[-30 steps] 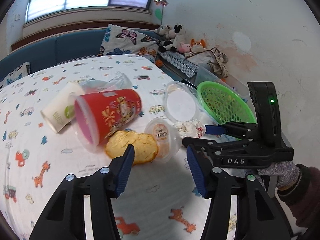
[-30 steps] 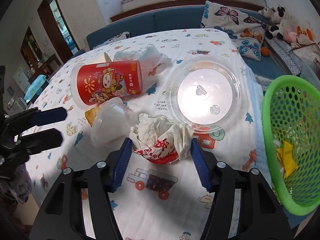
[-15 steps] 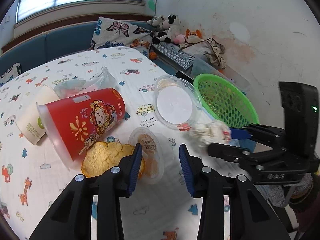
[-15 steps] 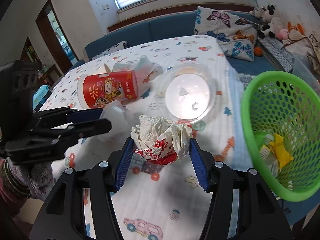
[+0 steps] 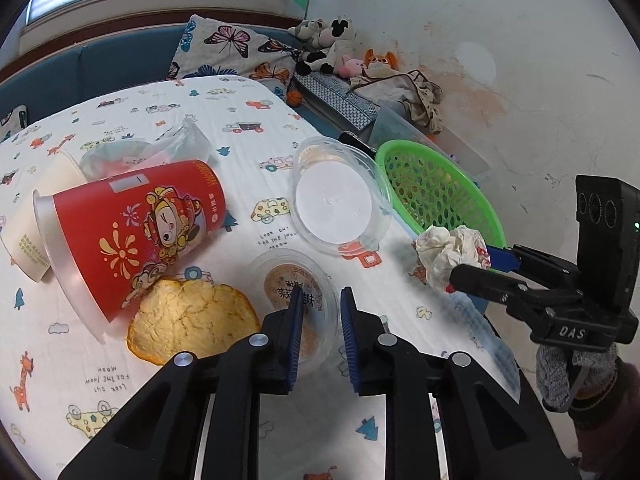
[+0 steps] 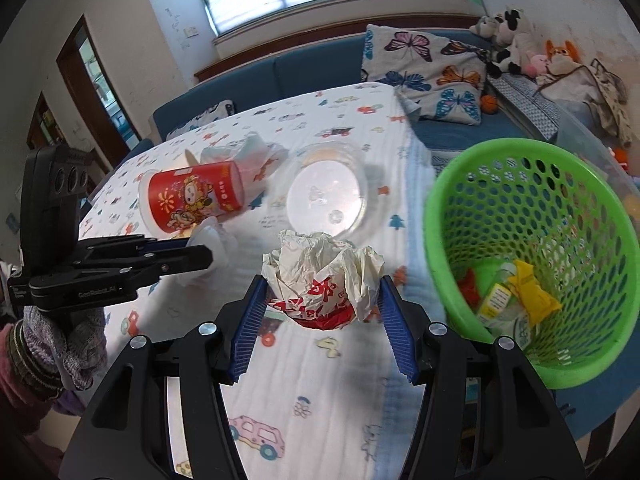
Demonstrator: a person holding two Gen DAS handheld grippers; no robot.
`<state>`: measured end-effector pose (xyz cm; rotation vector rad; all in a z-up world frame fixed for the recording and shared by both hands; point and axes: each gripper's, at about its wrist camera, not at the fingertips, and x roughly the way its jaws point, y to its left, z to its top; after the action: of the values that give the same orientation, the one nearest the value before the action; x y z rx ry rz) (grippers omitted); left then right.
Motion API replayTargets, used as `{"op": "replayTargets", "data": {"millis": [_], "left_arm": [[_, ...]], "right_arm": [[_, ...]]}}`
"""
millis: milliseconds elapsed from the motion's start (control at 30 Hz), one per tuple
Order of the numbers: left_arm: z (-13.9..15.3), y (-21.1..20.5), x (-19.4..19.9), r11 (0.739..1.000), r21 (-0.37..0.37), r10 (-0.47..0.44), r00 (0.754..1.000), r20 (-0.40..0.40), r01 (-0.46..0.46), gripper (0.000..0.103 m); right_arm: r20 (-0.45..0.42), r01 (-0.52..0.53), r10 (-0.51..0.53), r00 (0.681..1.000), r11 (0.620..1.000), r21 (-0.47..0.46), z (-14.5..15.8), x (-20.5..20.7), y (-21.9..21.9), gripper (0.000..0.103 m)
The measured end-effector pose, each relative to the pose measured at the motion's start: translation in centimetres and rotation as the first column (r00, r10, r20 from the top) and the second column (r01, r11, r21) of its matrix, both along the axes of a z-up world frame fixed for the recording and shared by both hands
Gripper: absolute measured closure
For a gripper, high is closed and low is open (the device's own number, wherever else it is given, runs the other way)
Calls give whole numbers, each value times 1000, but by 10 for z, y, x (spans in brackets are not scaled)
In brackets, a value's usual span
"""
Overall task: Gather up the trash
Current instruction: 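Carry the paper and clear cup over the basket and open both grippers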
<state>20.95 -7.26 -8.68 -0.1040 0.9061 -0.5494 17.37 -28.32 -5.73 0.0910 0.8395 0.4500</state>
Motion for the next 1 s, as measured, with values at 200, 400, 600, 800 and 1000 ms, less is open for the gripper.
{"op": "replayTargets", "data": {"millis": [200,400,600,800,1000], "left_arm": [[11,-7,-13,1000,-12,-26,999,33,27,90],[29,-17,-23,997,-31,-63,995,71,65,92],[48,-35,-29,993,-44,-107,988,114,112,93],[62,-56,-24,987,-60,-139,982,129,147,94],[76,-81,-16,980,-59,-181,972,148,192,95]], "right_arm": [[5,43,-43,999,999,1,1,-1,-18,46],[18,117,-117,993,993,-5,4,2,-46,46],[23,204,-203,979,979,-20,4,9,-82,46],[0,271,-271,962,961,-56,-5,23,-113,45],[-38,333,-334,942,942,-40,-20,31,-142,41]]}}
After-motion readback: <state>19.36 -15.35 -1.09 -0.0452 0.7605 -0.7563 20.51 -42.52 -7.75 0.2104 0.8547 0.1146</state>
